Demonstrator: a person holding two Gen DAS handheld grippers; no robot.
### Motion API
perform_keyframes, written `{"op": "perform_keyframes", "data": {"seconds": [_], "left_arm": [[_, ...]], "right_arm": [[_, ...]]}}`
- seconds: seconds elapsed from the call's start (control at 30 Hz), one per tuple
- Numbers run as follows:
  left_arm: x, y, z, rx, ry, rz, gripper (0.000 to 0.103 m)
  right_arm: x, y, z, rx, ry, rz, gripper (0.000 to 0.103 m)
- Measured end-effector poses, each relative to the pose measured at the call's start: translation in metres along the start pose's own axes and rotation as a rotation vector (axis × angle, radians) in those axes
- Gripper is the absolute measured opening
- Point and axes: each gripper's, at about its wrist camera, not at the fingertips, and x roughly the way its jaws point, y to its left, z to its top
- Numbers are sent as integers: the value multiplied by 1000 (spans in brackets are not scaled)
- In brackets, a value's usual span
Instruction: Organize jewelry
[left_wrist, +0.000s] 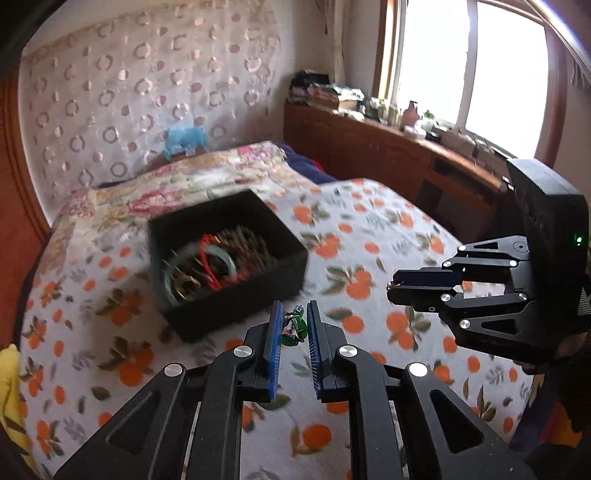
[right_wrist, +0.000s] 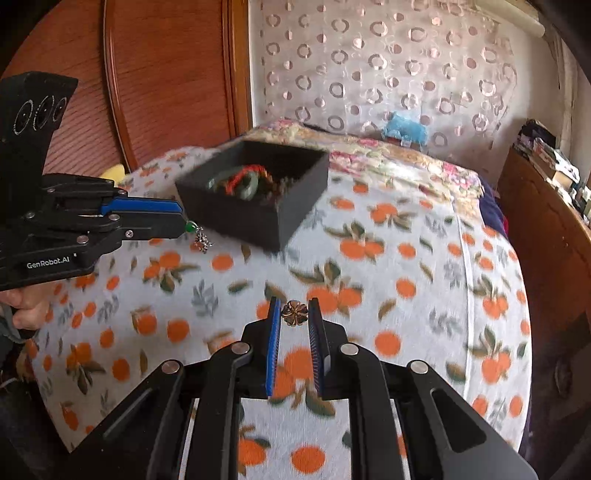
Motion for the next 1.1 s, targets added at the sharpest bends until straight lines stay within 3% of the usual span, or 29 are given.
{"op": "perform_keyframes", "data": {"seconds": [0.2,0.57,0.97,1.1], "left_arm": [[-16,15,24,-9,-61,30,12],[-16,39,50,-50,-104,75,12],[7,64,70,-98,-100,153,12],[21,72,71,-121,-76,169,13]], "right_arm": [[5,-2,37,-13,-42,27,17],[29,-1,86,-27,-73,67,17],[64,9,108,-20,-63,113,18],[66,6,104,-8,-65,112,32]]}}
